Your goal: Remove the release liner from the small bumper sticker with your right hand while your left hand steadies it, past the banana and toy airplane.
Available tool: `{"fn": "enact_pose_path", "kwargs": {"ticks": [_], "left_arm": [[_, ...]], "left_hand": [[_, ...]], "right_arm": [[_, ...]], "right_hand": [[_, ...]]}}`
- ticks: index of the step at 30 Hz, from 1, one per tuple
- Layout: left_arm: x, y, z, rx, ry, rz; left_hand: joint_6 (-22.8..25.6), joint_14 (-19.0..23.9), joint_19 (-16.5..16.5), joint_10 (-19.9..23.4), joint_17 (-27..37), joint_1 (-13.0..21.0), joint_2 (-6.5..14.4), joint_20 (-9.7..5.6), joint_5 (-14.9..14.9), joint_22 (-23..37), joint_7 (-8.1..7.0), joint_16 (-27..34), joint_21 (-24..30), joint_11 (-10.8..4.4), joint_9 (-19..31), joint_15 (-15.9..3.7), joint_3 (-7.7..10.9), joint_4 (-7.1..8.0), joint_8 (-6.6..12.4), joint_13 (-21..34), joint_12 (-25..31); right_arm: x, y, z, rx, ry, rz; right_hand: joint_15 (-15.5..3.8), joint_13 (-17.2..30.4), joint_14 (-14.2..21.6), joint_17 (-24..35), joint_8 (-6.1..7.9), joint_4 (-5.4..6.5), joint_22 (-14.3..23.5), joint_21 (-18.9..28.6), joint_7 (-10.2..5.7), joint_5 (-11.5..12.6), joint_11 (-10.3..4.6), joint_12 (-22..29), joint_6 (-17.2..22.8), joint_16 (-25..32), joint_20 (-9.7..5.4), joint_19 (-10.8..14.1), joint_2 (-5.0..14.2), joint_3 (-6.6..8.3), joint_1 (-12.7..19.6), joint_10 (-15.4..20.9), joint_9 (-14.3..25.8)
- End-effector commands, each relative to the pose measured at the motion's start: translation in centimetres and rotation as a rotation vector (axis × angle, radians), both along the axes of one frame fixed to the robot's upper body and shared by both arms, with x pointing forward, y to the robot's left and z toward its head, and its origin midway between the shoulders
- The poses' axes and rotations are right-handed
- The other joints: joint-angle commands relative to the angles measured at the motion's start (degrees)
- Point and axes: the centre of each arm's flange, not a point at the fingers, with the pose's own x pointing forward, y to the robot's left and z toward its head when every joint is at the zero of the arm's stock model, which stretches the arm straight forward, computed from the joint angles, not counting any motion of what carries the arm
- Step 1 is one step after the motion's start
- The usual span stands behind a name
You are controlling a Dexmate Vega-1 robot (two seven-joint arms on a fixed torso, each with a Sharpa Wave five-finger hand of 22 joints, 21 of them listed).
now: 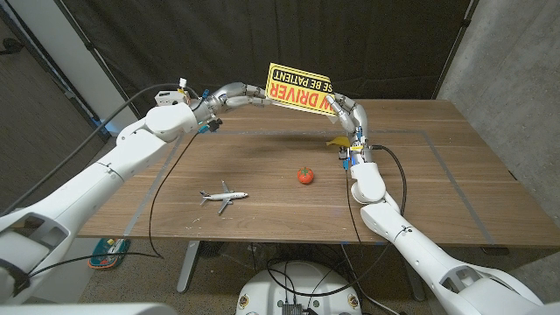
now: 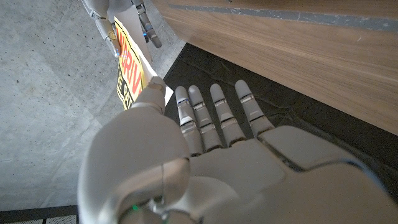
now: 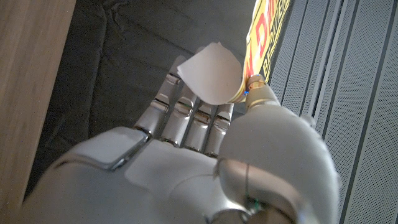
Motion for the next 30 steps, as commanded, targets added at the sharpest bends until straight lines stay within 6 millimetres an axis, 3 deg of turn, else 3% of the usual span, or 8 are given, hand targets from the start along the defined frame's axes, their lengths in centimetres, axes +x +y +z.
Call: {"fn": "enact_pose_path", "kwargs": {"ticks": [1, 9, 12, 20, 23, 24, 27, 30], "left_arm": [[0.2, -0.4, 0.3, -0.069, -0.036, -0.022], [0.4, -0.9, 0.6, -0.087, -0.038, -0.042], [0.4, -0.9, 0.6, -0.109, -0.048, -0.048], [0.0, -1.2, 0.7, -0.095, -0.035, -0.086], [-0.2, -1.4, 0.8, -0.067, -0.016, -0.093], [-0.3, -1.5, 0.9, -0.049, -0.008, -0.096], [-0.3, -1.9, 0.9, -0.01, 0.029, -0.128], [-0.4, -2.2, 0.9, 0.001, 0.052, -0.164]], "left_hand": [[2.0, 1.5, 0.5, 1.4, 0.2, 0.8, 2.0, 0.46, 0.3, 0.2, -1.3, -0.1, 0.8, -0.05, 0.0, -1.29, 1.35, -0.25, 0.65, 0.5, 0.8], [5.9, 2.7, 1.0, 2.7, 0.5, 2.0, 2.8, 0.46, 0.4, 0.1, -2.7, 0.0, 1.8, -0.7, -0.2, -1.58, 3.27, -0.92, 1.45, 0.9, 1.3], [13.2, 3.7, 1.4, 4.6, 0.8, 2.7, 3.2, 0.26, 0.3, 0.1, -1.61, 0.1, 2.7, -0.88, 0.0, -2.2, 4.83, -1.02, 3.89, 1.3, 2.1], [13.5, 3.5, 1.4, 3.7, 1.5, 3.6, 3.9, -0.21, 0.5, 0.0, 1.91, -0.2, 3.6, -1.74, 1.3, -3.26, 6.87, -0.52, 4.58, 1.9, 1.8], [12.1, 2.9, 0.9, 3.0, 2.2, 3.9, 4.4, -0.41, 1.0, 0.1, 3.97, -0.6, 4.3, -2.39, 3.7, -3.48, 8.85, 0.77, 5.68, 2.3, 1.5], [10.7, 2.3, 0.5, 2.1, 2.6, 3.9, 4.3, -0.46, 1.2, 0.2, 5.14, -1.0, 5.0, -2.47, 6.0, -3.51, 10.44, 2.03, 6.88, 2.7, 1.2], [7.0, 1.2, -0.7, 0.1, 3.5, 3.6, 4.4, -0.6, 1.6, 0.5, 6.08, -2.0, 6.4, -2.19, 11.4, -3.26, 13.49, 4.83, 9.53, 3.6, 0.5], [2.8, 0.1, -1.9, -1.7, 4.4, 3.0, 4.5, -0.44, 1.7, 0.9, 7.24, -3.1, 8.3, -1.12, 17.3, -2.65, 16.38, 7.81, 12.58, 4.9, 0.2]], "right_arm": [[-0.3, -0.2, 0.2, 0.01, -0.008, 0.041], [-0.5, -0.4, 0.1, 0.017, -0.009, 0.046], [-0.5, -0.5, 0.0, 0.02, -0.004, 0.055], [-0.4, -0.7, 0.1, 0.028, 0.009, 0.051], [-0.4, -0.7, 0.0, 0.028, 0.033, 0.045], [-0.4, -0.7, 0.0, 0.025, 0.047, 0.04], [-0.3, -0.8, -0.1, 0.013, 0.087, 0.03], [-0.3, -0.9, -0.3, 0.009, 0.128, 0.009]], "right_hand": [[-4.4, 0.3, 0.4, 0.1, -0.22, -0.1, 0.0, 0.3, 0.0, -0.2, -0.07, -0.1, 0.0, -0.3, -0.09, -0.4, 0.26, -0.2, -0.2, 0.0, 0.2], [-4.32, 0.4, 0.4, 0.2, -0.31, -0.12, -0.1, 0.6, 0.02, -0.2, -0.02, -0.2, 0.0, -0.4, -0.07, -0.4, 0.27, -0.24, -0.2, 0.1, 0.2], [-4.32, 0.4, 0.5, 0.3, -0.34, -0.14, -0.1, 0.6, 0.08, -0.2, 0.05, -0.2, 0.1, -0.3, -0.05, -0.4, 0.28, -0.25, -0.2, 0.1, 0.2], [-4.34, 0.4, 0.4, 0.5, -0.47, -0.27, -0.1, 0.9, 0.12, -0.2, -0.07, -0.3, 0.0, -0.4, -0.06, -0.4, 0.39, -0.19, 0.1, 0.1, 0.2], [-4.16, 0.5, 0.0, 0.6, -0.8, -0.34, -0.2, 1.0, -0.22, -0.3, -0.11, -0.6, -0.7, -0.5, -0.05, -0.6, 0.44, -0.17, 0.2, -0.6, 0.2], [-4.17, 0.5, -0.4, 0.7, -1.25, -0.3, -0.2, 1.0, -0.31, -0.3, -0.13, -0.9, -1.7, -0.6, 0.05, -0.7, 0.47, -0.21, 0.1, -1.1, 0.2], [-3.71, 0.5, -2.6, 0.8, -2.75, -0.17, -0.3, 1.1, -0.41, -0.4, -0.32, -2.8, -5.1, -1.8, 0.3, -2.1, 0.44, -0.4, -0.2, -5.1, 0.3], [-2.25, 0.2, -8.8, -0.5, -4.56, 0.06, -0.6, 1.4, -0.33, -0.4, 0.12, -6.1, -10.9, -5.8, 0.92, -3.9, 0.17, -0.77, -1.0, -11.5, 0.4]]}}
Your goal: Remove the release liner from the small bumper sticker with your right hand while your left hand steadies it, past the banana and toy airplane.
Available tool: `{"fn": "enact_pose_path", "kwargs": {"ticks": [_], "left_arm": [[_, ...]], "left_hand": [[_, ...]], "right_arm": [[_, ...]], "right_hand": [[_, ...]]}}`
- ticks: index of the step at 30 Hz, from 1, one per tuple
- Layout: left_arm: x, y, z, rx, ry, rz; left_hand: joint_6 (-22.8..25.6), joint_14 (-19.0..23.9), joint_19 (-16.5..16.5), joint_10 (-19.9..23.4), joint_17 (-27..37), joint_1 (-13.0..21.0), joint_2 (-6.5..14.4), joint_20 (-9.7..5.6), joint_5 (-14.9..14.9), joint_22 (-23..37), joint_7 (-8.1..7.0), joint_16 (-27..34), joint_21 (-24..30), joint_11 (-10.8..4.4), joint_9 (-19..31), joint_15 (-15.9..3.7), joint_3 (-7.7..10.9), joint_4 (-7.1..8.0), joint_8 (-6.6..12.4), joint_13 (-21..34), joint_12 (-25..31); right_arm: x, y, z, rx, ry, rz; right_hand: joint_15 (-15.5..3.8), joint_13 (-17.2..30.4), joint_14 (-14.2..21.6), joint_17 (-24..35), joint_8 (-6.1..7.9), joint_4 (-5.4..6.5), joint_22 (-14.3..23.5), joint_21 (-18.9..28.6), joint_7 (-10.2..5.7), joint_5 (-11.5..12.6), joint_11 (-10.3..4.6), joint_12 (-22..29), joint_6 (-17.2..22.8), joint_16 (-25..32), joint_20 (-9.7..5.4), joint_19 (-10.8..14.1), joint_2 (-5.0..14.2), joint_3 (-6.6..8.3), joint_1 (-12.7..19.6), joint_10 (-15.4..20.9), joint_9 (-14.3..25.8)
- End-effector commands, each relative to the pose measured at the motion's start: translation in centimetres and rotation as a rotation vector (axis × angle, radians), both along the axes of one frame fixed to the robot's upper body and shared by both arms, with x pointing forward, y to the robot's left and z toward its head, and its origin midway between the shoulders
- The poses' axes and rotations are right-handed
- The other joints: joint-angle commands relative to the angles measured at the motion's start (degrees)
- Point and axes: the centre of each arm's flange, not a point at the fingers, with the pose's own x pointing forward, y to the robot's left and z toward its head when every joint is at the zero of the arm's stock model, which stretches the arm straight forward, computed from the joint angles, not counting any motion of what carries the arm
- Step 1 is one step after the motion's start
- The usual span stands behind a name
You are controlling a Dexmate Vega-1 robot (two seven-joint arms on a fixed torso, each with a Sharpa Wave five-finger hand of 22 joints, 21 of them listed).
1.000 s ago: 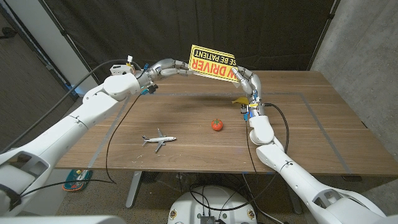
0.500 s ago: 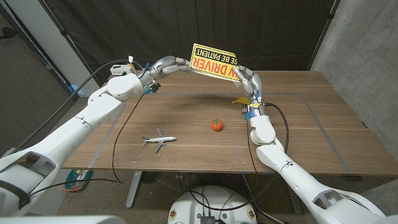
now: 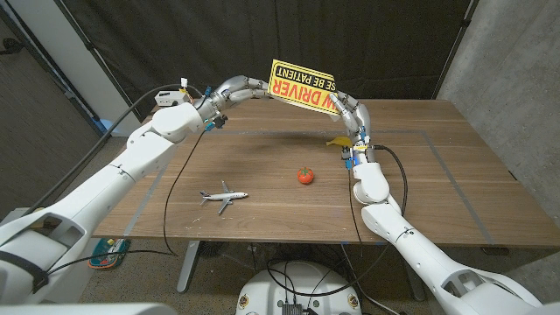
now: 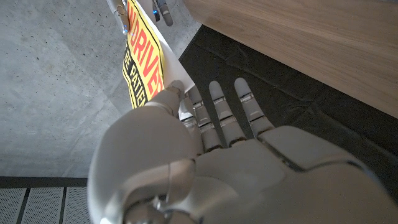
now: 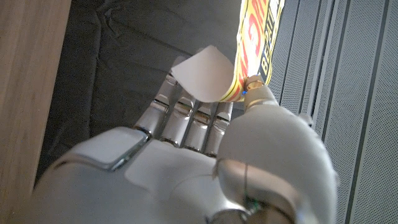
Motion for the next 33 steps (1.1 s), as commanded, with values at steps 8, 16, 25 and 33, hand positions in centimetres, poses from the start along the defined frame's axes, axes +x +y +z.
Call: {"fn": "enact_pose_path", "kwargs": {"ticks": [8, 16, 25, 33], "left_arm": [[-0.5, -1.4, -0.4, 0.074, 0.086, -0.12], [-0.2, -1.6, -1.2, -0.017, 0.117, -0.237], [-0.1, -0.6, -2.2, -0.118, 0.14, -0.239], [0.1, -0.4, -2.6, -0.171, 0.146, -0.214]], "left_hand": [[-7.2, -2.2, -2.2, -3.1, 2.2, -0.7, 0.4, -0.83, 0.2, 1.0, 1.74, -1.6, 4.1, 1.46, 12.1, -2.59, 7.47, 6.35, 7.08, 3.2, -0.1], [-7.6, -2.3, -2.4, -2.6, 3.8, -0.3, 0.2, -1.85, -0.7, 1.4, 2.43, -1.1, 6.2, 1.39, 16.2, -2.94, 7.61, 5.75, 10.48, 4.7, 0.9], [-7.8, -2.4, -2.5, -2.4, 4.7, 0.0, 0.2, -2.37, -1.4, 1.7, 2.77, -0.9, 7.6, 1.35, 18.5, -2.88, 7.8, 5.32, 12.49, 5.6, 1.5], [-7.6, -2.3, -2.4, -2.0, 5.5, 0.2, 0.1, -3.01, -2.0, 1.9, 2.7, -0.6, 9.0, 1.28, 20.4, -3.02, 7.87, 4.84, 14.17, 6.4, 2.1]], "right_arm": [[-0.1, -1.2, -1.2, 0.009, 0.176, -0.139], [-1.0, -1.8, -1.7, 0.045, 0.216, -0.266], [-2.4, -1.7, -2.4, 0.124, 0.093, -0.385], [-3.6, -1.3, -2.3, 0.035, -0.013, -0.354]], "right_hand": [[2.88, -2.0, -25.3, -5.8, -2.52, 0.99, -1.7, -1.2, 1.45, -0.3, 3.43, -10.6, -27.6, -16.3, 2.32, -11.9, -0.85, -2.48, -4.1, -26.1, -0.1], [6.8, -3.4, -34.1, -7.2, -2.38, 1.68, -2.5, -4.5, 6.49, -0.5, 6.52, -10.7, -39.0, -20.8, 3.61, -19.8, -1.35, -4.3, -6.7, -33.9, -0.7], [7.03, -4.4, -32.1, -8.1, 0.76, 1.86, -2.5, -4.6, 5.49, -0.1, 7.6, -7.4, -34.6, -19.4, 3.13, -18.0, -0.16, -5.19, -8.3, -32.0, -0.8], [-0.3, -2.5, -13.1, -3.0, 2.55, -0.42, -1.8, 0.6, 5.05, 0.4, 5.0, 0.7, -19.8, -7.4, 1.39, -6.3, 0.07, -5.27, -6.2, -14.0, -0.6]]}}
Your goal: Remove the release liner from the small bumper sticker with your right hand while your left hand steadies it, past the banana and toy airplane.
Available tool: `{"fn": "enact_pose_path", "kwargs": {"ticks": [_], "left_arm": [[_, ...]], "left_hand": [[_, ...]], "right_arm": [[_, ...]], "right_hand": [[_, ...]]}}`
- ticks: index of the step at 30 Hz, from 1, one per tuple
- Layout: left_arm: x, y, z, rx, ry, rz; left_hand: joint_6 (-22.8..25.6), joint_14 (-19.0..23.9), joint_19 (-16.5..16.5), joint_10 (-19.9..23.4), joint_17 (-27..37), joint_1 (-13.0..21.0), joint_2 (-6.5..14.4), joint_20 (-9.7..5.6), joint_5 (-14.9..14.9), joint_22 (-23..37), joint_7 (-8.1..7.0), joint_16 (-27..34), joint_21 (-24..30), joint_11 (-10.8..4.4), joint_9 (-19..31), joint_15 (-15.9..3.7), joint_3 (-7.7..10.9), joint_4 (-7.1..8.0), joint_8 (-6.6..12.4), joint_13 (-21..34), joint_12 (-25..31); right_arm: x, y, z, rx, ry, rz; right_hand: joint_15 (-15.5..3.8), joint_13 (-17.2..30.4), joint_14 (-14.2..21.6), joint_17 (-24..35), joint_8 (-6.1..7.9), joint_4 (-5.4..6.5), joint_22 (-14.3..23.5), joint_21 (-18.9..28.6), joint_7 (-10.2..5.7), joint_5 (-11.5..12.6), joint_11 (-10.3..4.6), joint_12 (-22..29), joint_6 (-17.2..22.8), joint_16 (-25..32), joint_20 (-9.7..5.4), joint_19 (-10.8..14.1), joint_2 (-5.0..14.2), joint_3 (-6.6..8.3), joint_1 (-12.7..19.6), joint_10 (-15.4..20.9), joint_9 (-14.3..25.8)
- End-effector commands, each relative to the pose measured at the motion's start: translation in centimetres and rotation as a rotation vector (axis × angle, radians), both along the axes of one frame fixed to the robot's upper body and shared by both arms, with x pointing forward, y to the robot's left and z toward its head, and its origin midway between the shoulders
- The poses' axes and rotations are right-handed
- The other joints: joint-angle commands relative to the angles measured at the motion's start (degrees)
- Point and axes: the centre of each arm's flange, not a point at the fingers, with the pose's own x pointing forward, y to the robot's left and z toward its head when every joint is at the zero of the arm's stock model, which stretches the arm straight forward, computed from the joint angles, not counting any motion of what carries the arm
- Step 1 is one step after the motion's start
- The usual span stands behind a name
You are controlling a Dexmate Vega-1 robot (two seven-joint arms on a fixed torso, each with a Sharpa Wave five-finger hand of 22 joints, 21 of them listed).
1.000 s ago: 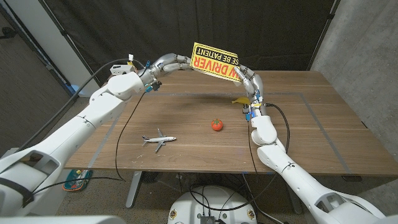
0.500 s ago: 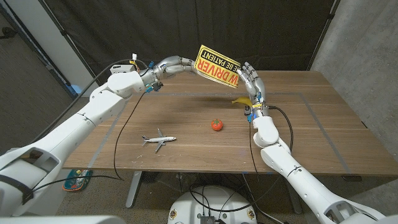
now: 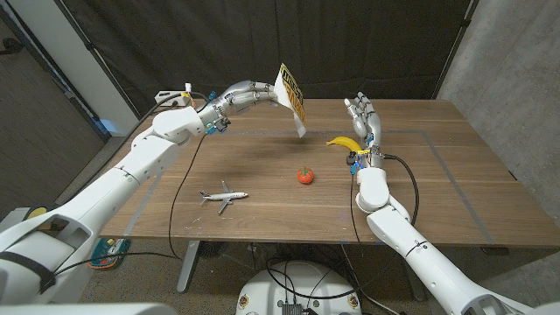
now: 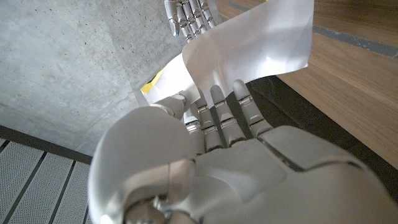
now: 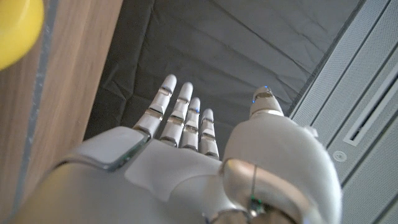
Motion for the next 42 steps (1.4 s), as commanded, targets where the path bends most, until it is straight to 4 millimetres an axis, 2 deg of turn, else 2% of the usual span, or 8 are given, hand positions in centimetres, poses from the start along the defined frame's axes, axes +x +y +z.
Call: {"fn": "enact_pose_path", "kwargs": {"ticks": [1, 3, 4, 7, 11, 18, 26, 42], "left_arm": [[0.2, 0.4, -0.9, -0.09, 0.028, 0.013], [0.3, 0.3, -0.9, -0.097, 0.029, 0.014], [0.3, 0.3, -0.9, -0.097, 0.03, 0.016], [0.5, 0.0, -0.9, -0.102, 0.034, 0.015], [0.8, -0.5, -1.0, -0.106, 0.043, 0.017], [1.2, -1.1, -0.9, -0.087, 0.049, 0.021], [0.8, -1.8, -0.7, -0.076, 0.031, 0.056], [-0.2, -3.2, -0.2, 0.054, 0.003, 0.064]], "left_hand": [[0.3, -0.1, 0.0, 1.1, 0.5, 0.5, -0.1, -0.54, -0.3, 0.3, 0.49, 0.6, 0.8, -0.42, 1.1, -3.04, 0.14, -0.64, 9.89, 0.4, 0.5], [0.2, 0.0, 0.0, 1.1, 0.7, 0.5, -0.1, -0.61, -0.4, 0.4, 0.63, 0.6, 1.2, -0.43, 1.6, -3.0, 0.22, -0.71, 10.31, 0.7, 0.7], [0.0, 0.1, 0.0, 1.1, 0.8, 0.6, -0.1, -0.61, -0.4, 0.4, 0.71, 0.7, 1.4, -0.3, 1.9, -3.04, 0.24, -0.79, 10.46, 0.8, 0.7], [0.1, 0.2, 0.0, 1.2, 1.0, 0.6, -0.1, -0.61, -0.5, 0.5, 0.68, 0.8, 1.9, -0.45, 2.4, -3.0, 0.22, -0.93, 10.97, 1.0, 0.9], [0.2, 0.4, 0.0, 1.4, 1.3, 0.7, -0.2, -0.71, -0.6, 0.6, 0.55, 0.9, 2.4, -0.42, 3.0, -3.04, 0.24, -1.15, 11.5, 1.2, 1.1], [0.4, 0.6, 0.0, 1.6, 1.8, 0.8, -0.4, -0.72, -0.6, 0.7, 0.55, 1.1, 3.5, -0.43, 4.1, -2.97, 0.26, -1.59, 12.53, 1.7, 1.5], [0.5, 0.6, -0.3, 1.8, 2.0, 0.8, -0.4, -0.46, -0.6, 0.8, 0.93, 1.0, 4.3, -0.21, 3.8, -2.62, 0.32, -1.84, 12.58, 2.0, 1.8], [1.0, 0.6, -0.8, 1.9, 2.7, 0.9, -0.6, -0.3, -0.6, 0.9, 1.24, 0.8, 6.1, -0.03, 2.8, -2.19, 0.44, -2.59, 12.55, 1.7, 1.7]], "right_arm": [[-1.9, 0.4, -0.3, -0.083, -0.133, -0.008], [-1.9, 0.4, -0.3, -0.108, -0.136, 0.018], [-2.0, 0.5, -0.4, -0.12, -0.137, 0.029], [-2.1, 0.6, -0.4, -0.171, -0.131, 0.047], [-2.5, 1.1, -0.6, -0.224, -0.129, 0.034], [-3.0, 2.7, -0.7, -0.339, -0.144, -0.075], [-4.0, 4.4, -0.7, -0.425, -0.179, -0.216], [-4.6, 7.5, -1.1, -0.434, -0.206, -0.448]], "right_hand": [[-2.83, 0.7, 2.7, 1.7, 0.29, -0.53, 0.3, 1.2, -0.15, 0.2, -0.34, 1.5, 2.7, 2.5, -0.13, 2.2, -0.87, -0.61, 0.5, 2.8, 0.3], [-2.72, 1.0, 1.7, 2.3, -0.07, 0.3, 0.4, 1.2, -0.14, 0.1, -0.04, 1.6, 2.8, 2.6, 0.12, 1.8, -1.77, -1.73, -1.3, 2.6, 0.3], [-2.11, 1.2, 1.4, 2.6, -0.28, 1.14, 0.4, 1.1, 0.12, 0.1, 0.22, 1.8, 3.3, 2.7, 0.48, 1.2, -2.4, -2.69, -3.2, 2.6, 0.4], [-1.23, 1.5, 0.4, 2.8, -0.54, 2.13, 0.5, 0.9, 0.16, 0.1, 0.41, 1.9, 3.9, 2.4, 1.01, 0.2, -3.03, -3.78, -5.4, 2.6, 0.4], [-0.82, 1.7, -0.6, 2.8, -0.85, 2.62, 0.5, 0.6, 0.22, 0.1, 0.55, 1.9, 4.0, 1.9, 1.29, -0.9, -3.71, -4.55, -6.7, 2.3, 0.4], [-0.99, 1.8, -0.5, 2.7, -1.07, 1.95, 0.5, 0.6, 0.1, 0.5, 0.75, 2.0, 4.2, 1.7, 1.36, -1.1, -3.85, -4.35, -5.6, 2.3, 0.4], [-1.38, 2.0, -0.2, 2.5, -1.12, 1.38, 0.5, 0.7, 0.21, 1.0, 0.63, 2.3, 5.2, 1.6, 1.28, -1.3, -3.87, -4.2, -4.6, 2.8, 0.4], [-2.06, 2.5, 2.4, 2.6, -1.07, 1.11, 0.6, 1.5, 0.31, 1.9, 0.7, 3.5, 8.0, 2.5, 0.67, -0.3, -4.38, -4.83, -4.3, 5.4, 0.4]]}}
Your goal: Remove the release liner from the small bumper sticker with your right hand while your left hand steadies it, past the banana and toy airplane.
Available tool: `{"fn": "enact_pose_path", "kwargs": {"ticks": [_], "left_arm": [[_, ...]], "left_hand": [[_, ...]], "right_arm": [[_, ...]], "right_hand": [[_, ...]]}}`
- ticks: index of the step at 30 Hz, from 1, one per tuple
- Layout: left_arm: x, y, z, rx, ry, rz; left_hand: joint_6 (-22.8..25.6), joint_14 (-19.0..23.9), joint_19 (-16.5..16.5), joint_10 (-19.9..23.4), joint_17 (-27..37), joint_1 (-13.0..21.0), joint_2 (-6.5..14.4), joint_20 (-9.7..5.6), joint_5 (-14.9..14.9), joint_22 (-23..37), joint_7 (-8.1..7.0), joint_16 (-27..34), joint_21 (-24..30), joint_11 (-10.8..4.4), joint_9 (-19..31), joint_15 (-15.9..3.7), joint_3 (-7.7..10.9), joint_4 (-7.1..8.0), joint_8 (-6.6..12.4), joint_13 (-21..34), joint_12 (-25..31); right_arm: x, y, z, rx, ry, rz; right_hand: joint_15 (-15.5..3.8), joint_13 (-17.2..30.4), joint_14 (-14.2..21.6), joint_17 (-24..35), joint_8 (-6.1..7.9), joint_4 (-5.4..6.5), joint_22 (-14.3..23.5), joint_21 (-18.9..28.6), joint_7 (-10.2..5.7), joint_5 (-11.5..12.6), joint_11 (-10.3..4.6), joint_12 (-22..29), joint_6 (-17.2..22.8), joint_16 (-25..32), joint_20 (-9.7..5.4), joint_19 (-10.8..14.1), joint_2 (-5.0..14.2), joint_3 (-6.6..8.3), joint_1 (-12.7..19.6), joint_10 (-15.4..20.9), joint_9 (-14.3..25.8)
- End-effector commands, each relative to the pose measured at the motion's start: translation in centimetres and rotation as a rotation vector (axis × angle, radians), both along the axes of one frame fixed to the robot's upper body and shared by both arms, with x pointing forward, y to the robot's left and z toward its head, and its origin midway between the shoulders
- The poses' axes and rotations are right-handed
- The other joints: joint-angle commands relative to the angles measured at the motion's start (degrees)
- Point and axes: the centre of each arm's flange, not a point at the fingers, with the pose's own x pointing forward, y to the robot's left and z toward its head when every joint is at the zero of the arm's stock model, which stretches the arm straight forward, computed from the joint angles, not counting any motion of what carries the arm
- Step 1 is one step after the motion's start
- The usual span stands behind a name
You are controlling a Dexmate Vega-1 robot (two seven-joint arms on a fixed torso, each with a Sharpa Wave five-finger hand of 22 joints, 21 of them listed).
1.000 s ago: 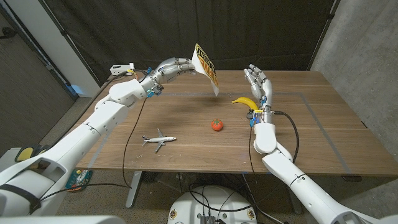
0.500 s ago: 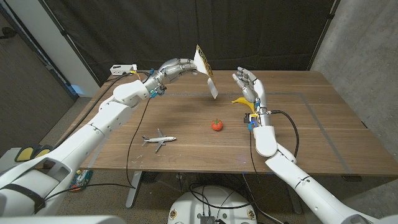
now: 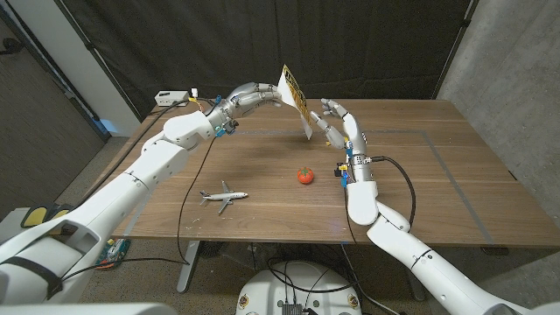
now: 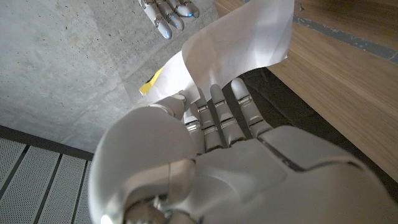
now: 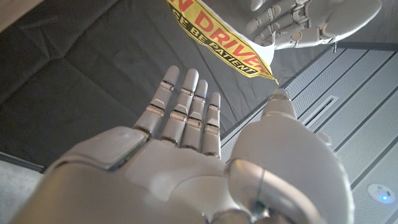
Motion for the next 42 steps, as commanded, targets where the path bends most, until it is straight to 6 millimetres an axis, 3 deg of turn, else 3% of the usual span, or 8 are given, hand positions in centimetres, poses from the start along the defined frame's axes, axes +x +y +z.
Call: {"fn": "enact_pose_path", "kwargs": {"ticks": [1, 11, 31, 36, 40, 42], "left_arm": [[-0.5, -1.1, 0.2, 0.079, -0.011, 0.012], [-0.4, -1.4, -0.3, 0.111, 0.01, 0.018], [0.1, -2.5, -0.8, 0.175, 0.03, 0.035], [0.3, -2.6, -0.8, 0.181, 0.037, 0.02], [0.4, -2.8, -0.8, 0.194, 0.037, 0.008], [0.4, -2.9, -0.8, 0.203, 0.036, 0.004]], "left_hand": [[1.3, 0.4, -0.6, 1.0, 0.3, 0.5, -0.2, 0.07, 0.1, 0.1, 1.13, 0.0, 0.7, -0.76, 1.9, -1.94, 0.14, -0.57, 12.53, -0.1, 0.2], [2.0, 0.5, -0.9, 1.4, 0.6, 0.8, -0.3, 0.01, 0.1, 0.1, 1.34, 0.0, 1.7, -0.63, 1.0, -1.94, 0.07, -1.34, 12.43, -0.6, 0.1], [2.5, 0.8, -1.2, 1.7, 0.8, 1.0, -0.2, 0.22, 0.3, -0.1, 1.72, -0.2, 3.5, -0.26, -0.2, -1.63, 0.0, -2.23, 12.03, -1.0, 0.2], [2.4, 0.9, -1.4, 1.7, 0.8, 1.0, -0.2, 0.26, 0.3, -0.2, 1.87, -0.2, 3.8, -0.2, -0.3, -1.57, 0.03, -2.36, 11.97, -1.0, 0.3], [2.5, 0.9, -1.5, 1.7, 0.9, 1.0, -0.2, 0.19, 0.3, -0.3, 2.0, -0.3, 4.2, -0.3, -0.3, -1.6, 0.01, -2.53, 11.99, -1.0, 0.3], [2.6, 0.9, -1.5, 1.7, 0.9, 1.0, -0.2, 0.12, 0.4, -0.3, 2.02, -0.3, 4.4, -0.32, -0.5, -1.6, 0.01, -2.63, 11.96, -1.1, 0.3]], "right_arm": [[-0.7, 2.2, -0.1, -0.007, -0.058, -0.172], [-0.6, 3.6, -0.2, 0.013, -0.102, -0.248], [0.2, 6.2, 0.3, 0.003, -0.11, -0.292], [0.5, 6.6, 0.6, -0.022, -0.092, -0.299], [0.6, 7.0, 0.5, -0.015, -0.116, -0.322], [0.7, 7.2, 0.5, -0.003, -0.135, -0.345]], "right_hand": [[-1.83, 0.2, 0.9, 0.3, -0.26, -0.13, 0.3, 0.5, -0.11, 0.4, 0.01, 0.6, 0.9, 0.5, -0.36, 0.2, -0.16, -0.47, 0.4, 1.0, 0.1], [-1.89, 0.5, 1.9, 0.6, -0.36, -0.37, 0.4, 1.0, 0.01, 1.0, -0.14, 1.0, 2.1, 1.1, -0.11, 1.0, 0.2, -0.46, 1.1, 2.0, 0.1], [-1.89, 0.8, 3.6, 0.6, -0.64, 0.08, 0.4, 1.5, -0.31, 1.5, -0.18, 1.5, 3.9, 1.4, -0.3, 1.1, -0.8, -1.9, 0.0, 3.2, 0.1], [-1.52, 1.0, 3.5, 0.7, -0.9, 0.61, 0.4, 1.6, -0.32, 1.6, 0.29, 0.8, 3.9, 1.4, 0.28, 0.9, -0.94, -2.51, -0.9, 1.7, 0.1], [-1.56, 1.1, 4.3, 0.8, -0.57, 0.67, 0.4, 1.7, -0.44, 1.8, -0.04, 1.1, 5.2, 1.8, 0.55, 1.0, -0.92, -2.73, -1.0, 2.7, 0.1], [-2.0, 1.2, 6.2, 1.1, -0.31, 0.62, 0.4, 2.4, -0.21, 2.0, -0.04, 1.6, 6.6, 2.7, 1.38, 2.4, -0.78, -2.86, -0.7, 4.3, 0.1]]}}
